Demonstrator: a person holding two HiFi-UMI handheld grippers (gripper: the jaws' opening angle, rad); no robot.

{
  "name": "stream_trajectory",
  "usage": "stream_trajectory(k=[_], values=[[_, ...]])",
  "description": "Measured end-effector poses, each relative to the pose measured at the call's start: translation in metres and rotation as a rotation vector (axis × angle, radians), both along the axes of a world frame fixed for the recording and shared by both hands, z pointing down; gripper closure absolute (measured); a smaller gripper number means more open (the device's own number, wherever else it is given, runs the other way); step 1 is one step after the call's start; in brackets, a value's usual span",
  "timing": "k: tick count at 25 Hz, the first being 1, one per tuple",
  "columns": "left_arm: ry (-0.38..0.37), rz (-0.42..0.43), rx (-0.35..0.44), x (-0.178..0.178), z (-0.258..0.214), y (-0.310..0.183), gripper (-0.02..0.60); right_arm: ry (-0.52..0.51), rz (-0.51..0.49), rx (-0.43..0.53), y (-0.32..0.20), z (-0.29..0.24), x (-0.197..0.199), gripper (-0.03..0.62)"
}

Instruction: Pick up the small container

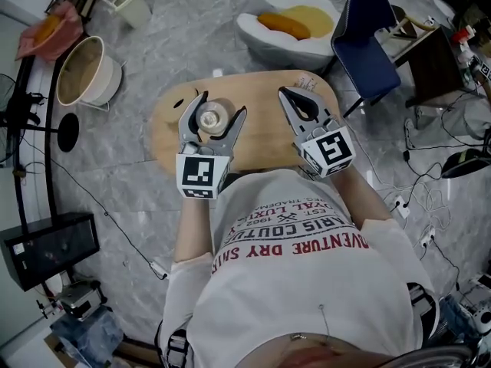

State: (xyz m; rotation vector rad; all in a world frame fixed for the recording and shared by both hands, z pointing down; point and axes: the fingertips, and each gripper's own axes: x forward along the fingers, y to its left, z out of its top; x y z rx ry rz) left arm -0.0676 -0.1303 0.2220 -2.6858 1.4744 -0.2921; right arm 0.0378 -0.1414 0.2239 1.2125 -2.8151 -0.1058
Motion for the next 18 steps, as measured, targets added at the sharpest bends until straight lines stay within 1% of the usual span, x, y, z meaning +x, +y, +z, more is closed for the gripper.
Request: stream_trajectory(k=[9,15,18], values=[[0.002,-0.015,-0.003,-0.0048,0.0021,0.0038,0.239,0.005,0.011,-0.014,0.0044,0.0040,0.0002,0.588],[0.027,-0.023,-0.011,-0.0067,0.0008,0.0039,0.239,0.011,0.010,-0.011,0.0072,0.0056,-0.0047,0.588],[0.019,-0.025,-0.010,-0.0070,0.0023,0.0007,0.239,0.008,0.009,-0.011,0.0065,0.0078,-0.0056,0.588]])
